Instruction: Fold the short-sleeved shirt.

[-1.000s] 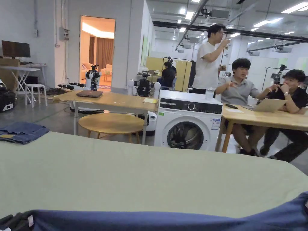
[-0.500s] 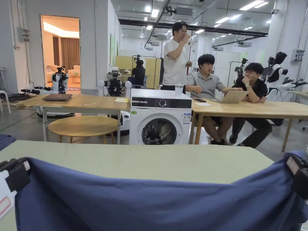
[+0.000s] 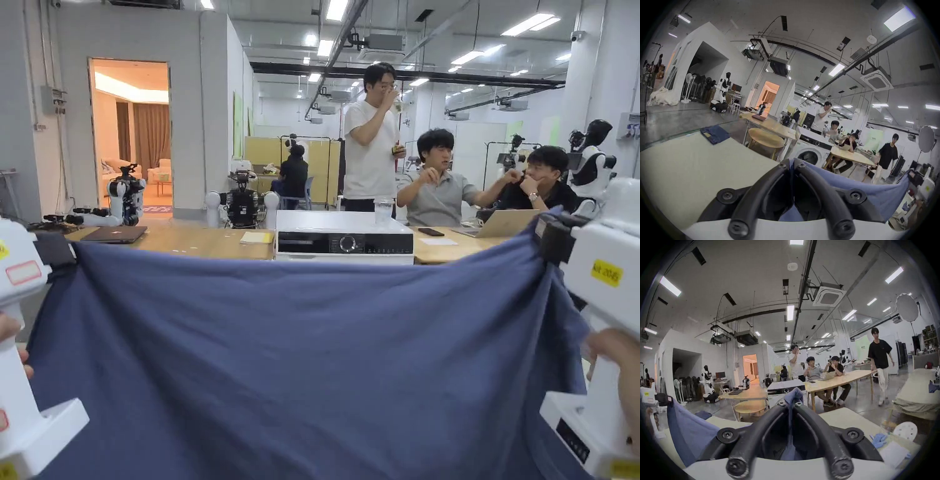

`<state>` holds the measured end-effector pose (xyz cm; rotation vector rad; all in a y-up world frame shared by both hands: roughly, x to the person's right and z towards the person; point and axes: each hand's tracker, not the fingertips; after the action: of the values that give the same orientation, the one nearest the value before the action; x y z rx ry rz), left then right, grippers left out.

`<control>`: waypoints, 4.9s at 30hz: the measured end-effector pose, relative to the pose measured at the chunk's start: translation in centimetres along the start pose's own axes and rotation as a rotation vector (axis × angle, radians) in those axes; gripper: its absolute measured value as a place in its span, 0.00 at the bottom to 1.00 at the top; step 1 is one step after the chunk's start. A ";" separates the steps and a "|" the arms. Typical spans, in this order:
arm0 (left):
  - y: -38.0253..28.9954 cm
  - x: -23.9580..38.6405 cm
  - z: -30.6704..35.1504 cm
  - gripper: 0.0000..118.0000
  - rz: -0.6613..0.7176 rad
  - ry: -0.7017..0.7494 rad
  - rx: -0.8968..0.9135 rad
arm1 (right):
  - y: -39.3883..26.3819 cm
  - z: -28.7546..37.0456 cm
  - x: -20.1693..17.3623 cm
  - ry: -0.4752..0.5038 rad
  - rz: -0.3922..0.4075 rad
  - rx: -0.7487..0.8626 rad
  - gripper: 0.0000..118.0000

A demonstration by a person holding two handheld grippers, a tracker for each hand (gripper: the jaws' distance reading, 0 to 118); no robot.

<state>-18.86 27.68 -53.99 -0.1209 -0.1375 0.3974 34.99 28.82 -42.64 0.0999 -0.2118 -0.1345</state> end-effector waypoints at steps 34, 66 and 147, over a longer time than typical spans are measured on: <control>-5.9 -3.0 2.3 0.00 -0.094 0.012 -0.022 | -7.5 3.9 0.5 -0.011 0.079 -0.153 0.00; -30.8 -15.9 34.2 0.00 -0.204 0.175 -0.690 | -28.9 38.9 7.1 -0.010 0.088 -0.793 0.00; -30.7 -14.3 33.1 0.00 -0.272 0.079 -0.696 | -27.9 37.8 4.3 0.066 0.204 -0.739 0.83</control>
<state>-25.55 -3.09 -18.63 -0.7944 -0.2071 0.0585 27.57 -2.49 -8.16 -0.6506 -0.0948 0.0002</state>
